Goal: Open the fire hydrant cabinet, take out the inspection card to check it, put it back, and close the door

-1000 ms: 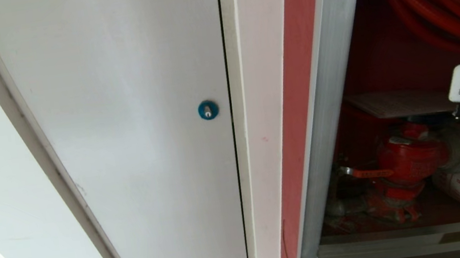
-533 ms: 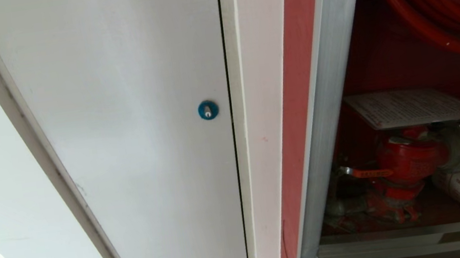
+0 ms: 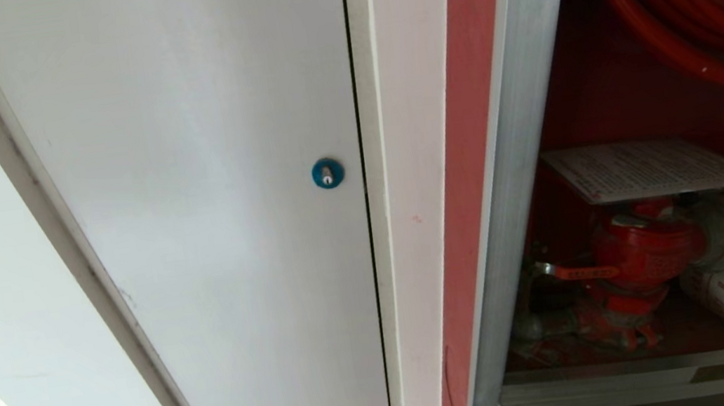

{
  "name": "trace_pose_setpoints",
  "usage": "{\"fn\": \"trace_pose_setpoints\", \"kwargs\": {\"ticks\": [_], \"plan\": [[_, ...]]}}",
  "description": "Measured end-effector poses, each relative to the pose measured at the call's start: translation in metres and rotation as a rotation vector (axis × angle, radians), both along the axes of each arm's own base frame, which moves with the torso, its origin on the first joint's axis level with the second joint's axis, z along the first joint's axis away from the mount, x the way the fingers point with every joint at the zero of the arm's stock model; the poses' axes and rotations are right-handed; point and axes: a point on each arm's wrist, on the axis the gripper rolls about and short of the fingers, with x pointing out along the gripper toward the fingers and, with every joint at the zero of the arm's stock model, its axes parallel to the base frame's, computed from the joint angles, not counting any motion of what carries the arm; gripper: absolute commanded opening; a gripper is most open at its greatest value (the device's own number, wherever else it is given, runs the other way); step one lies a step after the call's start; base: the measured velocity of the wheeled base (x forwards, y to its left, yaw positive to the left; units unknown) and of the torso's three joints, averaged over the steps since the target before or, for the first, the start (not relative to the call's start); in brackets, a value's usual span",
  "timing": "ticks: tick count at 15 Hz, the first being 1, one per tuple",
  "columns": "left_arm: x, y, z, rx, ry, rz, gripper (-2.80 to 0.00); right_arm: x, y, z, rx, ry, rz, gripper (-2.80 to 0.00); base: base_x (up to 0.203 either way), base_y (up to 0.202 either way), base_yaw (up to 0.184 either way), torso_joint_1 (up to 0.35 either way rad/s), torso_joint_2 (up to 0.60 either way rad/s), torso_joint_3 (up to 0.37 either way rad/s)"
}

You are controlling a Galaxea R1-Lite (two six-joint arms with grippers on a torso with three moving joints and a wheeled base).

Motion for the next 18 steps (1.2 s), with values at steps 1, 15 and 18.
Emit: {"fn": "trace_pose_setpoints", "kwargs": {"ticks": [1,15,18], "plan": [[0.0,0.0,0.0,0.0,0.0,-0.001,-2.8,-0.006,0.0,-0.001,0.001,0.014,0.002,-2.8,0.0,0.0,0.0,0.0,0.0,0.0],[0.0,0.0,0.0,0.0,0.0,-0.001,-2.8,-0.074,0.002,-0.01,0.496,0.038,-0.017,-2.8,0.0,0.0,0.0,0.0,0.0,0.0],[0.0,0.0,0.0,0.0,0.0,-0.001,-2.8,-0.083,0.002,-0.011,0.726,0.018,-0.062,-2.8,0.0,0.0,0.0,0.0,0.0,0.0]]}}
